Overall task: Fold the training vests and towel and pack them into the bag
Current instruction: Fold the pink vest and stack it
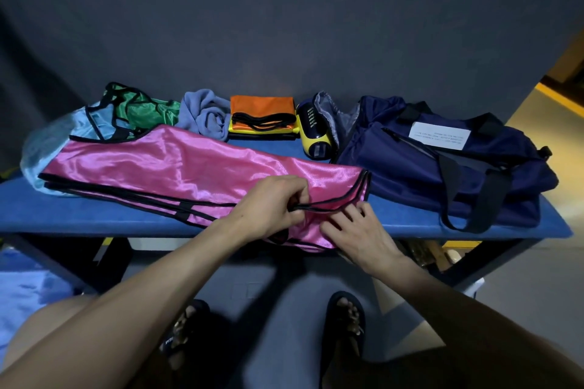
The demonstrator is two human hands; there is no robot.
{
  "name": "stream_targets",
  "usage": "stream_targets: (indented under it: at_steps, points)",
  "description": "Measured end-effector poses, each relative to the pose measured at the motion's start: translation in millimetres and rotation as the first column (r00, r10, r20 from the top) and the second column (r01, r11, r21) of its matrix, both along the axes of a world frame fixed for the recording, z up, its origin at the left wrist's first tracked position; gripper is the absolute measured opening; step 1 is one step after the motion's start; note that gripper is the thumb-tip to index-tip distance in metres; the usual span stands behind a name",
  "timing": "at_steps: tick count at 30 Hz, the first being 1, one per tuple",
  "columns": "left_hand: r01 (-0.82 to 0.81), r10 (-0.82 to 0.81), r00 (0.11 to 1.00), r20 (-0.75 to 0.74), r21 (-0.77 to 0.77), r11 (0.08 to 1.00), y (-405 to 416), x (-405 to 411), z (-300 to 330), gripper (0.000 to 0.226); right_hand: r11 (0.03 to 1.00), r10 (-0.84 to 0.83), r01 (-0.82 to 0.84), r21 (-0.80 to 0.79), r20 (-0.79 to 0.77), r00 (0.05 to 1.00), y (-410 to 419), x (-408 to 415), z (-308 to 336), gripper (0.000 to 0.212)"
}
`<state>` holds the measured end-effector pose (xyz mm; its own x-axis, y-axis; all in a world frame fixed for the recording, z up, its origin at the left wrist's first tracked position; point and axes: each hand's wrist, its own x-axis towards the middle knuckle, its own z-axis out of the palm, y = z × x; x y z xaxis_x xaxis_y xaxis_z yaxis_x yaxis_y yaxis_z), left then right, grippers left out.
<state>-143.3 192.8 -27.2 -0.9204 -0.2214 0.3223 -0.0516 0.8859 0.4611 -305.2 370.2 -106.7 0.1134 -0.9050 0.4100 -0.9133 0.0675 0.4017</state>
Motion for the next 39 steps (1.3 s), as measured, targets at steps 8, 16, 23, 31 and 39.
stream_targets:
  at_steps: [8,16,23,31,39]
  points:
    - [-0.019,0.02,1.0,-0.005,0.04,0.999,0.3,1.0,0.6,0.024,0.998,-0.054,0.054,0.046,0.018,0.998,11.3,-9.7,-1.2,0.047]
    - [0.02,-0.017,1.0,-0.021,0.143,0.989,-2.7,2.2,1.2,0.03,0.995,-0.087,0.066,0.068,0.376,0.923,14.7,-6.1,12.4,0.028]
    - [0.143,-0.173,0.985,0.001,0.561,0.815,-17.6,5.3,16.7,0.028,1.0,0.001,-0.021,0.006,0.951,0.309,6.8,-3.2,57.2,0.008]
    - [0.165,-0.177,0.984,0.01,0.316,0.934,-12.4,2.7,29.2,0.023,0.999,0.021,-0.027,-0.021,1.0,-0.016,-4.9,1.1,76.0,0.016]
    - [0.019,0.021,0.991,0.133,-0.297,0.955,10.8,7.8,28.1,0.063,0.995,0.061,0.093,-0.043,0.979,-0.195,-16.6,8.6,79.3,0.028]
